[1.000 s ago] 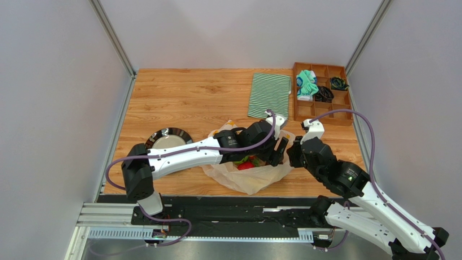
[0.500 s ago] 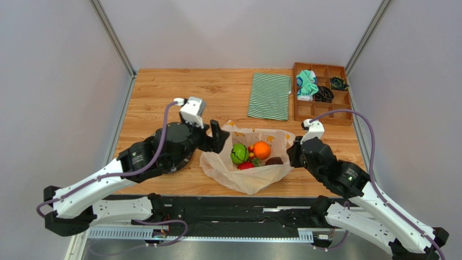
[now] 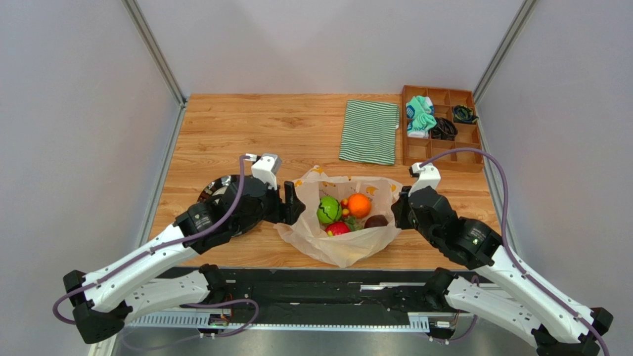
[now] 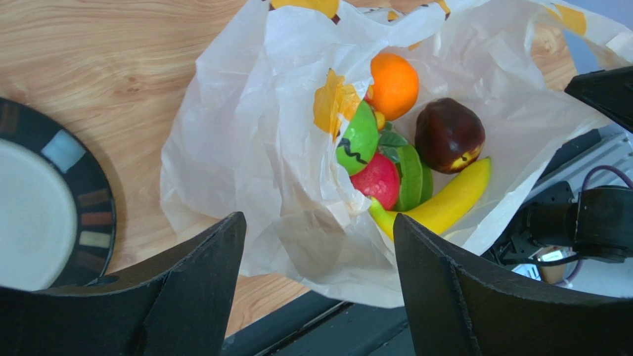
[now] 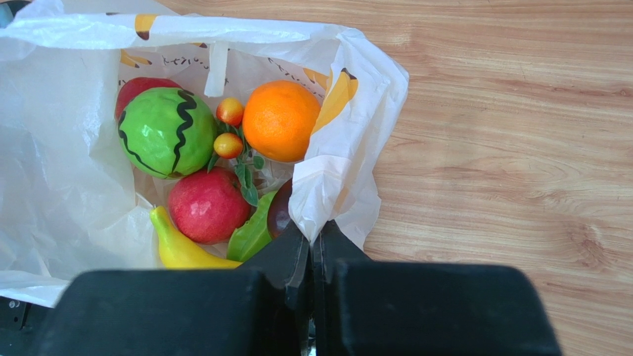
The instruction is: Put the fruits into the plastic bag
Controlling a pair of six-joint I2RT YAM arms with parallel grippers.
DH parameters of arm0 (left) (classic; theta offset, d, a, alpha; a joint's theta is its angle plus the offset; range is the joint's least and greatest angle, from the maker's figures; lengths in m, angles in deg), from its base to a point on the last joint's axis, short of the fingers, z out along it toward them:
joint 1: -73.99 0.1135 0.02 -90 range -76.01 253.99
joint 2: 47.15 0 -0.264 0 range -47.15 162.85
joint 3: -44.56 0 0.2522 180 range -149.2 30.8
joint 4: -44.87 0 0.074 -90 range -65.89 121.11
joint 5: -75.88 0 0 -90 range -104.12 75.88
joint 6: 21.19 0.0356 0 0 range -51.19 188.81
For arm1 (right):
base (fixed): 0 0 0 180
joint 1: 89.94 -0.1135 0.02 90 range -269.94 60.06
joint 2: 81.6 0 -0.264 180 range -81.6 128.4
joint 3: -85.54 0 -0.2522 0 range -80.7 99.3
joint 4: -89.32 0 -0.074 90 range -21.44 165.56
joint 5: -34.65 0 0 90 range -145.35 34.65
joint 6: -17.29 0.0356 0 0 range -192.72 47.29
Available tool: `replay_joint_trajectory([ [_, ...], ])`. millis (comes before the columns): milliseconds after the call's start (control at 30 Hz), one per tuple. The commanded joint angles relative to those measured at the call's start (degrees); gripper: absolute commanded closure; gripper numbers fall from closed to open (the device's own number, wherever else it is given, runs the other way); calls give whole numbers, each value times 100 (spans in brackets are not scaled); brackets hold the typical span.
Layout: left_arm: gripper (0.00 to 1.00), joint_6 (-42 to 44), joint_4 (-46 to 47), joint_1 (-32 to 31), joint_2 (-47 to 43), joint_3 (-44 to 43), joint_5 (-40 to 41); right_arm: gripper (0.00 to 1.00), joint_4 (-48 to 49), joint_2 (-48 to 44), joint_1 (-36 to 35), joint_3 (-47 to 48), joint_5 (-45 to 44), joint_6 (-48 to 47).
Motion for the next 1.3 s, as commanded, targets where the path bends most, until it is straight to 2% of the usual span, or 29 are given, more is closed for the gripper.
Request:
replay_joint_trajectory([
  [0,31,-71,884,71,93,305,-596,97,106,-26,-27,112,-1,41],
  [67,51,-71,1324,80,154,412,-642,97,123,17,-18,130,-18,-2],
  [100,73,-53,1447,115,172,413,-624,97,141,87,-18,156,-45,-38],
  [167,89,43,1431,202,277,264,-580,98,141,219,-18,453,-219,-362],
  [200,100,113,1344,386,321,-24,-606,100,132,481,-18,655,-325,-520],
  [267,100,377,1255,659,470,-446,-755,100,-25,859,-9,1787,-728,-1167],
  [300,100,586,1133,973,532,-988,-982,100,-52,1053,0,2339,-835,-1433],
  [333,100,684,1045,1116,663,-1298,-1080,100,-52,1464,-9,3328,-923,-1662],
  [400,100,991,800,1397,813,-2244,-1169,100,17,1853,-9,4387,-1029,-2321],
  [467,100,1159,684,1556,989,-2758,-1221,100,140,2441,0,5606,-1082,-2829],
  [500,100,1256,649,1730,1077,-3091,-1283,100,158,2635,0,5918,-1082,-2946],
  [600,100,1222,657,2188,1209,-3279,-1809,100,150,3137,8,6624,-1073,-3254],
  [767,100,1072,920,2523,1280,-2780,-2407,100,237,3112,131,5976,-1161,-3167],
  [900,100,1011,1167,2567,1384,-2173,-2768,100,308,2734,386,4643,-1161,-2816],
  [1033,100,1037,1176,2576,1508,-1619,-2795,100,378,2400,544,3613,-933,-2360],
  [1233,100,1072,1167,2585,1350,-1433,-2681,99,255,2206,545,3109,-731,-2068],
  [1267,100,1107,1184,2576,1341,-1459,-2707,97,255,2189,545,3109,-722,-2042],
])
